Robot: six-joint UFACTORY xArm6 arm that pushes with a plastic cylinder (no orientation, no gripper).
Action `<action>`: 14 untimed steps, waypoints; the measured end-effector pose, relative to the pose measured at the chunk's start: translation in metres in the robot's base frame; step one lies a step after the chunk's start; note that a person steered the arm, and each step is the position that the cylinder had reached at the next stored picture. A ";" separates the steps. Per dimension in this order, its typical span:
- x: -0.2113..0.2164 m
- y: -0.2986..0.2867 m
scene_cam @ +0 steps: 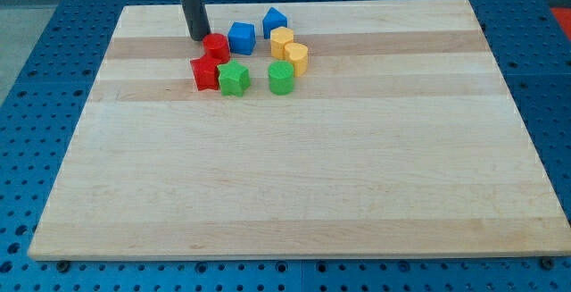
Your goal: Slightly move the blue triangle to the bottom
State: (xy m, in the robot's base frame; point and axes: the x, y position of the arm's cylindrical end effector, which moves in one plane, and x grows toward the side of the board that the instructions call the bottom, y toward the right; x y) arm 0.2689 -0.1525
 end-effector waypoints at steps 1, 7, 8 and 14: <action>0.003 0.001; 0.000 0.017; -0.027 0.016; -0.077 0.150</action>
State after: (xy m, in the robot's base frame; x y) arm 0.1922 -0.0026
